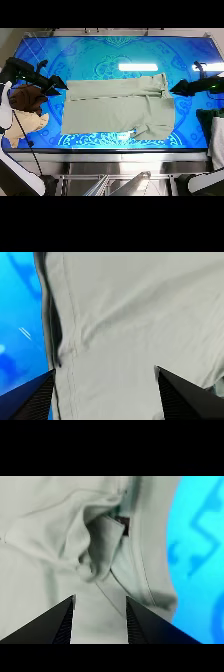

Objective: Fold the shirts.

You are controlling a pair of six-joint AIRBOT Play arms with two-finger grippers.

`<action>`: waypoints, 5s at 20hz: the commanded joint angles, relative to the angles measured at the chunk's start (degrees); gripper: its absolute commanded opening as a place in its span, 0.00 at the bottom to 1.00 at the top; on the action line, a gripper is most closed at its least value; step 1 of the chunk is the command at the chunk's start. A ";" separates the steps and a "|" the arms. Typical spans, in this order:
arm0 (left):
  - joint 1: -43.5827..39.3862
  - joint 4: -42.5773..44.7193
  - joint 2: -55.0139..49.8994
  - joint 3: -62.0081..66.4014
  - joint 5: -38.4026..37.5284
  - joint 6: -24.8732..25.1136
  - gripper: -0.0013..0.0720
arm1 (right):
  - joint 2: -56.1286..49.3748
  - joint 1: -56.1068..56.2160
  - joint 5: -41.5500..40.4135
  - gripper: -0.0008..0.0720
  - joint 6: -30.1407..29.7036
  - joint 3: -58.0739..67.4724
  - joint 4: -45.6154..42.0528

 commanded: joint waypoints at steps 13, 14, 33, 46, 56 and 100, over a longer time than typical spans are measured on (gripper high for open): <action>12.85 0.04 25.90 -60.19 -7.69 4.61 0.98 | 34.38 -9.29 -9.81 0.75 9.20 -57.24 -2.82; 12.85 0.02 25.88 -61.02 -8.37 5.14 0.97 | 33.48 -8.24 -11.43 0.74 8.24 -57.24 -1.27; 2.16 0.09 25.90 -48.96 -11.54 5.49 0.05 | 44.17 -17.51 3.26 0.04 1.84 -55.19 16.41; 10.84 -4.74 33.77 -44.48 -7.34 3.91 0.05 | 54.34 -21.97 -1.05 0.04 4.81 -53.99 24.02; -1.86 -8.02 6.14 -3.15 -8.94 -1.75 0.05 | 24.24 -2.03 -28.00 0.04 -21.49 -40.33 45.88; -49.13 -3.41 -15.30 12.35 -24.09 -14.64 0.05 | 11.58 -9.53 14.14 0.04 3.39 -1.90 15.04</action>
